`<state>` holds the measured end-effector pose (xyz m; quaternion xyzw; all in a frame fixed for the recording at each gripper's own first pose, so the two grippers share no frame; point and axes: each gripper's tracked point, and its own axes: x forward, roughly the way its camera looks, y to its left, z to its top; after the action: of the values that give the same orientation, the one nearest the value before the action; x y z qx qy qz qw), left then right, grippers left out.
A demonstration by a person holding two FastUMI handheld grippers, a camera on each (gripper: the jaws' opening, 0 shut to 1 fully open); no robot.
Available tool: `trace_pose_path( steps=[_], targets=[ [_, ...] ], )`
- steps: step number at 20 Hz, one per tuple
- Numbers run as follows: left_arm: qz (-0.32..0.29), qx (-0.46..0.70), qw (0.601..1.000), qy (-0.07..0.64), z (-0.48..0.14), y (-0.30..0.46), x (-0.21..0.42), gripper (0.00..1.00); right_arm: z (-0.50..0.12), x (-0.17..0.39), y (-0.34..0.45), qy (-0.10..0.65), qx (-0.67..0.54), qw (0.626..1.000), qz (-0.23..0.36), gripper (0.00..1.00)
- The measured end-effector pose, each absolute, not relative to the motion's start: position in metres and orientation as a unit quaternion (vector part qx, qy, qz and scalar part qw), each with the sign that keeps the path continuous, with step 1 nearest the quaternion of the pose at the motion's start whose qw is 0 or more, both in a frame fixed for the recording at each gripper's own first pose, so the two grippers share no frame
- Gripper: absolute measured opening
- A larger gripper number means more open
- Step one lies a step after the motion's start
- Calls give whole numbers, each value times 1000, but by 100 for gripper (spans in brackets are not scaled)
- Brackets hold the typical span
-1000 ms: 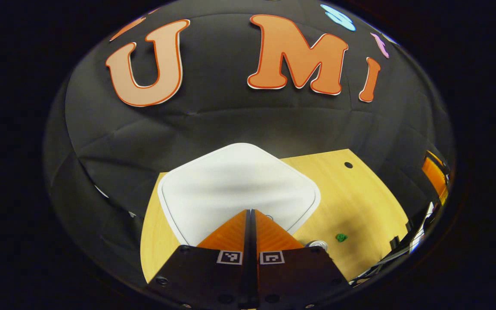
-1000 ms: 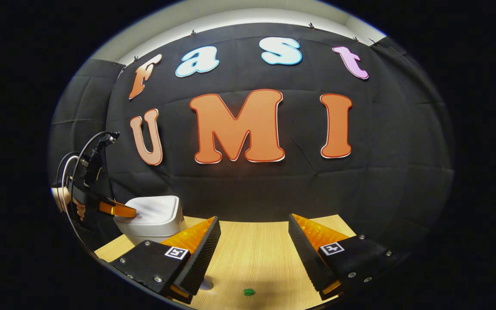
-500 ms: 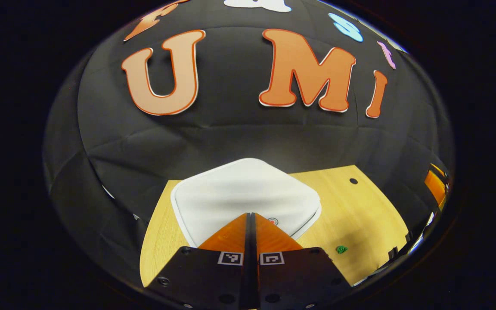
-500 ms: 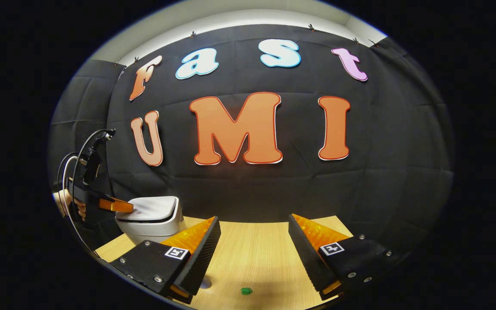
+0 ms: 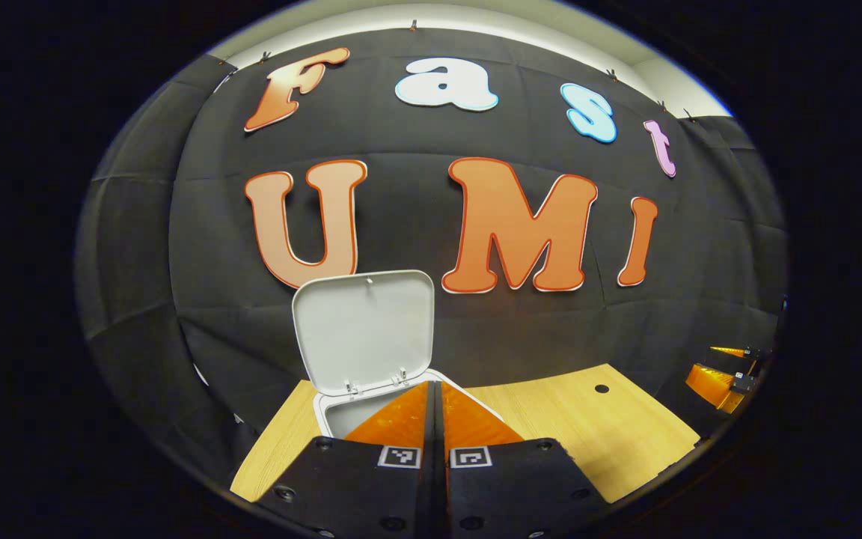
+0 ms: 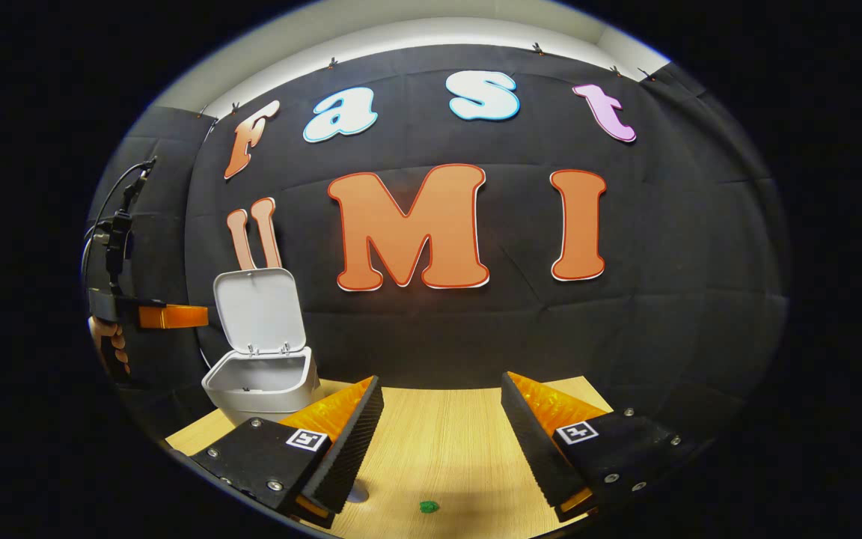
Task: Press the lid of the desktop garbage bin to open it, pick up the crumpled paper on the desktop and throw it into the bin, then pick up the pop can on the desktop and drop it into the bin, and finally close the garbage bin lid.
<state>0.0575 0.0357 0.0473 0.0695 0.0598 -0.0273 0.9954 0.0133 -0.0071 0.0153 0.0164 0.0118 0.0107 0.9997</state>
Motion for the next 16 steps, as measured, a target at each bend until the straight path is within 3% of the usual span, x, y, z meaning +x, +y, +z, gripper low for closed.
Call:
trace_pose_path(
  steps=[4,6,7,8,11,16],
  targets=[
    [-21,67,997,10,53,25,44,0,13,13,-12,15,30,999,6,95],
    [-17,55,998,9,50,26,41,10,10,13,-13,19,35,999,5,95],
    [-16,54,998,10,50,28,39,20,11,12,-11,18,36,999,6,95],
    [-13,53,999,7,50,29,39,40,11,11,-11,18,35,999,7,95],
    [-12,37,999,6,47,28,37,85,10,11,-9,19,31,999,9,95],
    [-14,40,999,14,39,31,34,94,2,12,-10,28,20,999,7,95]
  ],
)
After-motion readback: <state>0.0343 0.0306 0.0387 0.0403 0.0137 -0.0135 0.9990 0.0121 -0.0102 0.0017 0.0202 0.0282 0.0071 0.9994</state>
